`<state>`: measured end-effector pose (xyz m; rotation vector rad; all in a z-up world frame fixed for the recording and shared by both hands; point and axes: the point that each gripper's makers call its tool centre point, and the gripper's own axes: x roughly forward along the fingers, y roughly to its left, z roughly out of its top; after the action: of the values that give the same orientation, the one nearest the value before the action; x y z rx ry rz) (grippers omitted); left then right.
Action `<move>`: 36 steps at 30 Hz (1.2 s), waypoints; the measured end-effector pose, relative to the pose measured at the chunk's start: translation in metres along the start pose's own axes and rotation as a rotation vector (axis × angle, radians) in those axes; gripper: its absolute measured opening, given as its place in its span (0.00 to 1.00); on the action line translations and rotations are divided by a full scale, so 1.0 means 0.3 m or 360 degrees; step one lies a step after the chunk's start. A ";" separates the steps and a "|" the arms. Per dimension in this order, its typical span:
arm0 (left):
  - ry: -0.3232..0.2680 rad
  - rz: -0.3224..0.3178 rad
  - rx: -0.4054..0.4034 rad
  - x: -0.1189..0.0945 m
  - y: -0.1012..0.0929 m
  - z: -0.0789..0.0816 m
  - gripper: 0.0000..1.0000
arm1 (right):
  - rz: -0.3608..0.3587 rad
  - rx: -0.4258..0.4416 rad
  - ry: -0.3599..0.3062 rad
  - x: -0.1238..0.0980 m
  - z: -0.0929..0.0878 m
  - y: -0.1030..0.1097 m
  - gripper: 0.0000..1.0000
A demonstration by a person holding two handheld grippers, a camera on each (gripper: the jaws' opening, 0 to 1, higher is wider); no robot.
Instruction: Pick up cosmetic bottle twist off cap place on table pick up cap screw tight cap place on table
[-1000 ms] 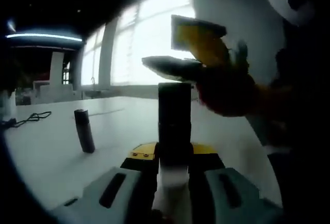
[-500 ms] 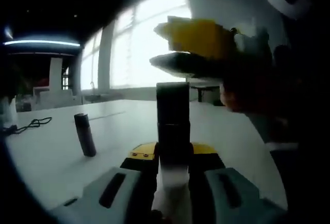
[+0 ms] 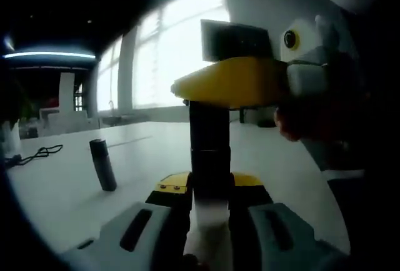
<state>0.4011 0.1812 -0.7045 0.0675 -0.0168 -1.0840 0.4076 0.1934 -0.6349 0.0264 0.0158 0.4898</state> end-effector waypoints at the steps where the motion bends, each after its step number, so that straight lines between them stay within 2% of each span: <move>1: 0.0001 0.0002 0.0000 0.000 0.002 -0.001 0.12 | -0.0004 -0.0009 0.0003 0.002 -0.003 0.003 0.26; 3: 0.0002 0.0005 -0.0005 0.000 0.004 -0.002 0.12 | -0.0015 -0.0068 0.0016 0.004 -0.012 0.005 0.26; 5: 0.0002 0.0004 0.0000 0.000 0.004 -0.002 0.12 | -0.0011 -0.0070 0.0029 0.007 -0.023 0.013 0.25; 10: 0.0000 0.0007 0.0002 -0.001 0.007 -0.003 0.12 | -0.0060 -0.0069 -0.0007 0.004 -0.014 0.006 0.16; 14: 0.0000 0.0008 0.0006 0.000 0.006 -0.003 0.12 | -0.0070 -0.0097 0.0048 0.001 -0.036 0.002 0.21; 16: 0.0000 0.0008 0.0006 -0.001 0.006 -0.003 0.12 | -0.0058 -0.0084 0.0047 -0.002 -0.043 0.007 0.19; 18: -0.0002 0.0005 0.0010 -0.001 0.004 -0.003 0.12 | -0.0095 -0.0105 0.0038 -0.009 -0.039 -0.009 0.15; 24: -0.0001 0.0005 0.0006 0.000 0.003 -0.003 0.12 | -0.0081 -0.0106 0.0031 -0.007 -0.040 -0.003 0.15; 30: 0.0000 0.0004 0.0001 0.002 0.003 -0.002 0.12 | 0.0012 -0.0109 0.0031 -0.011 -0.042 0.000 0.15; 36: 0.0006 0.0006 -0.0015 0.001 0.006 -0.002 0.12 | 0.0173 -0.0111 0.0052 0.000 -0.042 0.010 0.15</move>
<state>0.4029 0.1819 -0.7051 0.0611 -0.0088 -1.0803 0.4058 0.1963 -0.6474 -0.0495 0.0296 0.5991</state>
